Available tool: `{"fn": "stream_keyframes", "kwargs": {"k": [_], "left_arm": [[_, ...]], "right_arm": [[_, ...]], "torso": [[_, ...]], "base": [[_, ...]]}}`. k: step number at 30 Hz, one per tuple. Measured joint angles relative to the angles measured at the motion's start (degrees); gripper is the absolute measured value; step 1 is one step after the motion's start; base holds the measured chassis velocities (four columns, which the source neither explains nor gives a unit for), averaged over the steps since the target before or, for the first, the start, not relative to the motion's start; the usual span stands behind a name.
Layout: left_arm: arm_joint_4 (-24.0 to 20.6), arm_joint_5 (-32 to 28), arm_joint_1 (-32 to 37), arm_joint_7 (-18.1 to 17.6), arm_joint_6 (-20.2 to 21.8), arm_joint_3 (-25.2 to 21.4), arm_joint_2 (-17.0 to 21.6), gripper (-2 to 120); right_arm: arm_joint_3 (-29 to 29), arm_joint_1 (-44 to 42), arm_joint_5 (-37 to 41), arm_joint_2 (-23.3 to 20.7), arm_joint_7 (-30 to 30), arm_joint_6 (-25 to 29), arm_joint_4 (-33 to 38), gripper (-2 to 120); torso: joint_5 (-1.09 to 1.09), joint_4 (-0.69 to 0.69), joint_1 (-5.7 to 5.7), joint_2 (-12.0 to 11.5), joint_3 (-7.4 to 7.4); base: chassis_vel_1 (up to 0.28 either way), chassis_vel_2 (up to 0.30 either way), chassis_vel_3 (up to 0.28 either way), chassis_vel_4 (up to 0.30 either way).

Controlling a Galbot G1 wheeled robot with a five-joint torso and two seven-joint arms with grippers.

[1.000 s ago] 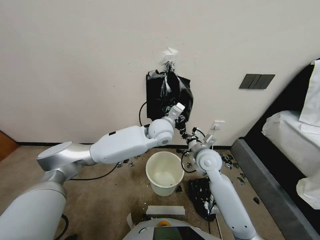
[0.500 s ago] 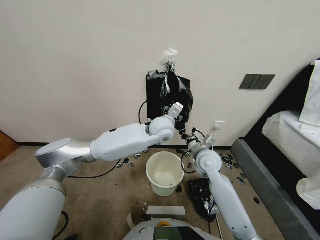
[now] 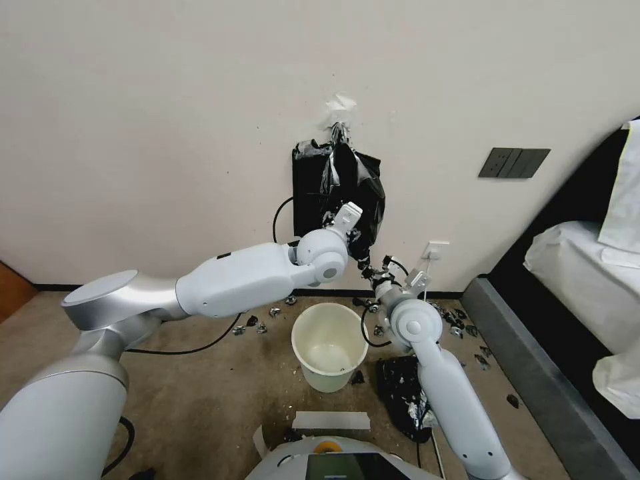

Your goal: Place a trash bag onto the trash bin.

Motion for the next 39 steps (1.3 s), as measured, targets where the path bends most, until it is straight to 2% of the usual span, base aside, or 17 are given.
{"fn": "stream_keyframes", "kwargs": {"k": [12, 16, 22, 24, 26, 35, 39], "left_arm": [[2.50, -1.14, -0.65, -1.00, 0.70, 0.36, -2.21, 64], [3.08, -3.18, -1.52, -2.06, 2.04, 0.36, -2.68, 56], [3.32, -7.87, -3.02, -4.36, 2.98, 0.86, -2.97, 53], [3.35, -7.98, -3.08, -4.42, 3.05, 0.88, -2.98, 52], [3.71, -8.96, -3.48, -5.01, 3.54, 1.11, -3.03, 44], [4.83, -11.22, -4.16, -6.03, 4.24, 1.30, -3.33, 40], [5.65, -11.38, -4.20, -6.09, 4.28, 1.31, -3.70, 32]], "right_arm": [[0.23, -0.32, -0.06, -0.54, -0.25, 0.36, 0.01, 0], [0.30, -0.40, -0.06, -0.58, -0.34, 0.45, 0.07, 0], [0.35, -0.57, -0.07, -0.51, -0.47, 0.60, 0.12, 0], [0.35, -0.58, -0.06, -0.49, -0.48, 0.60, 0.12, 0], [0.32, -0.65, -0.11, -0.38, -0.53, 0.63, 0.14, 0], [0.33, -1.03, -0.33, -0.35, -0.70, 0.77, 0.35, 0], [0.36, -1.18, -0.40, -0.38, -0.73, 0.88, 0.45, 0]], "torso": [[0.00, 0.01, 0.00, 0.00, 0.00], [0.00, 0.00, 0.00, 0.00, 0.00], [0.00, 0.01, 0.00, 0.00, 0.00], [0.00, 0.01, 0.00, 0.00, 0.00], [0.00, 0.01, 0.00, 0.00, 0.00], [0.00, 0.01, 0.00, 0.00, 0.00], [0.00, 0.01, 0.00, 0.00, 0.00]], "base": [[0.000, 0.000, 0.000, 0.000], [0.000, 0.000, 0.000, 0.000], [0.000, 0.000, 0.000, 0.000], [0.000, 0.000, 0.000, 0.000], [0.000, 0.000, 0.000, 0.000], [0.000, 0.000, 0.000, 0.000], [0.000, 0.000, 0.000, 0.000]]}}
